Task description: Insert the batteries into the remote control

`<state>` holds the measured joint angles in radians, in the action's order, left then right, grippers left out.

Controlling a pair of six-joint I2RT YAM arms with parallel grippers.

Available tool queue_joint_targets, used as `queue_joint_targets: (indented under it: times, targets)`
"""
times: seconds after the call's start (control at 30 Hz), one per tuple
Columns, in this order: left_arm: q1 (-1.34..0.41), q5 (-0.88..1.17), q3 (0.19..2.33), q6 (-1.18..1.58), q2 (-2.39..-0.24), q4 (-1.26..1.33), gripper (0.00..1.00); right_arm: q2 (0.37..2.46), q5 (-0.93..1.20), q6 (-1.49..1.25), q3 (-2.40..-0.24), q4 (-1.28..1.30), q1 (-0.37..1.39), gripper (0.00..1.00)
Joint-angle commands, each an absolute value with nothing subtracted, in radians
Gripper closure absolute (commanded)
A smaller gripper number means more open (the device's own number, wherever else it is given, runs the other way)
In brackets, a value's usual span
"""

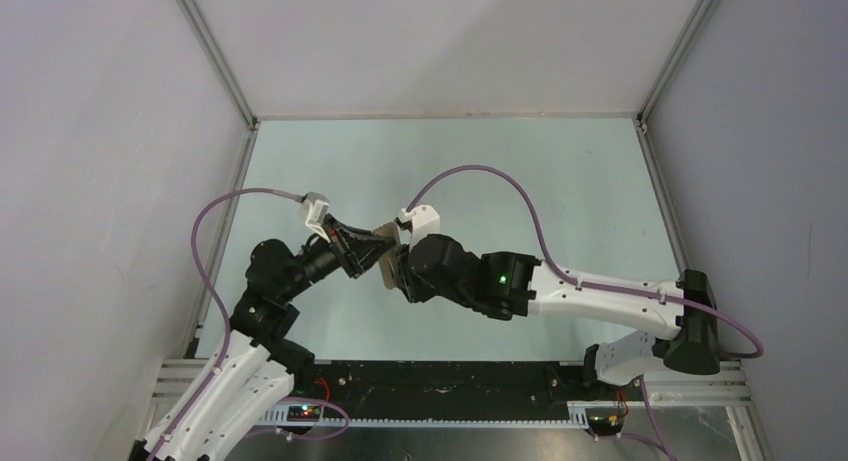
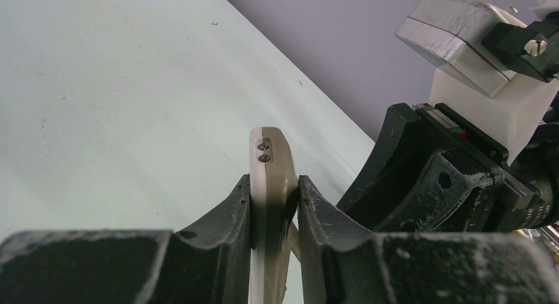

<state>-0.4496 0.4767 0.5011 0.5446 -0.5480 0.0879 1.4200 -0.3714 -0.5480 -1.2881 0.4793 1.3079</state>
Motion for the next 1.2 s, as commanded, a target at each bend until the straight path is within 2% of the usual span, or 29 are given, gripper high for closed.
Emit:
queue_joint_targets:
  times: [0.0,0.33,0.73,0.87,1.17]
  targets:
    - [-0.458,0.553,0.536,0.594,-0.57,0.107,1.0,1.441,-0.379,-0.58,-1.377,0.502,1.278,0.83]
    - [-0.458,0.604,0.546,0.756,-0.629,0.102,1.0,1.563,-0.292,-0.658,-1.574,0.74,1.233,0.78]
    - [-0.457,0.65,0.556,0.897,-0.694,0.103,1.0,1.615,-0.201,-0.709,-1.645,0.867,1.185,0.7]
    - [-0.456,0.652,0.557,0.908,-0.708,0.101,1.0,1.619,-0.194,-0.715,-1.645,0.872,1.185,0.64]
    - [-0.444,0.622,0.59,0.892,-0.76,0.059,1.0,1.581,-0.173,-0.726,-1.626,0.878,1.169,0.45]
